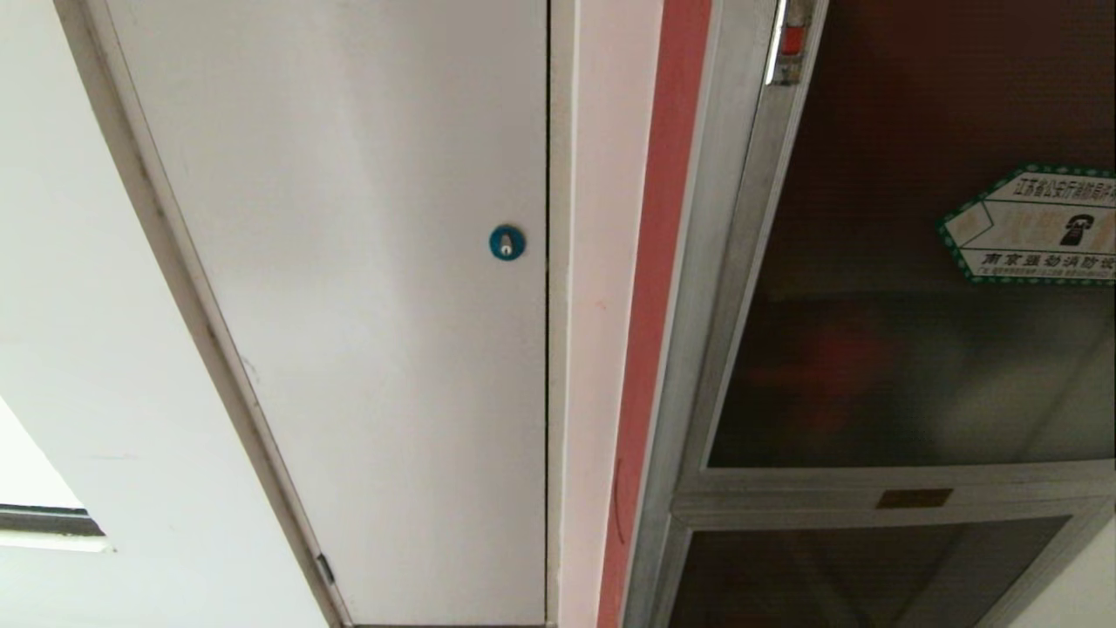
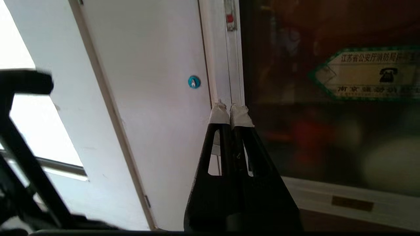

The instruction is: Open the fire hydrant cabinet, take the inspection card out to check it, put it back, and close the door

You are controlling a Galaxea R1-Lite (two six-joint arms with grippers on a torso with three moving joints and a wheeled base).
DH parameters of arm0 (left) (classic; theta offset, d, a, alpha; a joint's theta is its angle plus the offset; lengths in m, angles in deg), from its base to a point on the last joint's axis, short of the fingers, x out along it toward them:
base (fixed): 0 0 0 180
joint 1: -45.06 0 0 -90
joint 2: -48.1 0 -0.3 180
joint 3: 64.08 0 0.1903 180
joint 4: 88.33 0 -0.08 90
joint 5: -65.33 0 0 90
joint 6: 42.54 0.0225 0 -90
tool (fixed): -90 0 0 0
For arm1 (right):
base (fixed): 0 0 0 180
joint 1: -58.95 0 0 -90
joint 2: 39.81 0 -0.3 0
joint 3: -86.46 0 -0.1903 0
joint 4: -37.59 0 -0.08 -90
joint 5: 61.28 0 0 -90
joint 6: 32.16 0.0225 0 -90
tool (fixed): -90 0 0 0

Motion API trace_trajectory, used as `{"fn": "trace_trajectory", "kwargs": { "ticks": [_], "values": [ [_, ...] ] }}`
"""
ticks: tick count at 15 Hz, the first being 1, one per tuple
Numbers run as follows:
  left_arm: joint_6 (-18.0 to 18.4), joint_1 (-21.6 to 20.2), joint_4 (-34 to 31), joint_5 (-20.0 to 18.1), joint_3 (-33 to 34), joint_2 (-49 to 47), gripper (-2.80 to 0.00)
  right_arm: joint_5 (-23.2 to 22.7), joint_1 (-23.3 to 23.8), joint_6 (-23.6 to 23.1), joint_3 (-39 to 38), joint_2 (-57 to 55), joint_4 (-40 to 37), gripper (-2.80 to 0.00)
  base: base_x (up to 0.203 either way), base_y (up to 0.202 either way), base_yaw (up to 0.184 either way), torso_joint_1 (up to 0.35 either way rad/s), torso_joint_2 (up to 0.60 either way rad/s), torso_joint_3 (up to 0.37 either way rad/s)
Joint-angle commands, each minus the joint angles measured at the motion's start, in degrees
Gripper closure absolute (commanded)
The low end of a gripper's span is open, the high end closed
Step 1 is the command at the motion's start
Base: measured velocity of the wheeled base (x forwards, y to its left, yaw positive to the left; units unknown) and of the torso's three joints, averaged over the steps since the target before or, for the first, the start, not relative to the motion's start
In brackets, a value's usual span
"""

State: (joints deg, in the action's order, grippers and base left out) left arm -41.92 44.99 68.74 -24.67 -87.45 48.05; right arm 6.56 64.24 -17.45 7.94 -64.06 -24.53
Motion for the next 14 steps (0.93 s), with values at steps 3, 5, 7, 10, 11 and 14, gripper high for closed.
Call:
{"fn": "trace_trajectory", "kwargs": {
  "ticks": [3, 5, 7, 10, 11, 14],
  "values": [
    [-0.01, -0.06, 0.0, 0.0, 0.09, -0.04, 0.0, -0.16, -2.35, -0.27, -4.95, 7.73, -0.95, 0.0, 0.0, 0.0, 0.0, 0.0, 0.0, 0.0],
    [-0.01, -0.01, 0.0, 0.0, 0.09, -0.04, 0.0, -0.16, -4.13, -0.29, -8.22, 11.97, -1.16, 0.0, 0.0, 0.0, 0.0, 0.0, 0.0, 0.0],
    [-0.01, -0.01, 0.0, 0.0, 0.09, -0.04, 0.0, -0.14, -5.26, -0.3, -12.79, 16.22, -1.17, 0.0, 0.0, 0.0, 0.0, 0.0, 0.0, 0.0],
    [-0.01, -0.01, 0.0, -0.02, 0.09, -0.04, 0.0, 0.11, -5.44, -2.71, -22.34, 22.57, -0.48, 0.0, 0.0, 0.0, 0.0, 0.0, 0.0, 0.0],
    [-0.01, -0.02, 0.0, 0.0, 0.09, -0.04, 0.0, 1.18, -5.46, -4.07, -25.22, 23.53, 0.22, 0.0, 0.0, 0.0, 0.0, 0.0, 0.0, 0.0],
    [-0.01, -0.02, -0.17, 0.0, 0.09, -0.04, 0.0, 9.46, -5.47, -5.92, -35.32, 24.15, 8.78, 0.0, 0.0, 0.0, 0.0, 0.0, 0.0, 0.0]
  ]
}}
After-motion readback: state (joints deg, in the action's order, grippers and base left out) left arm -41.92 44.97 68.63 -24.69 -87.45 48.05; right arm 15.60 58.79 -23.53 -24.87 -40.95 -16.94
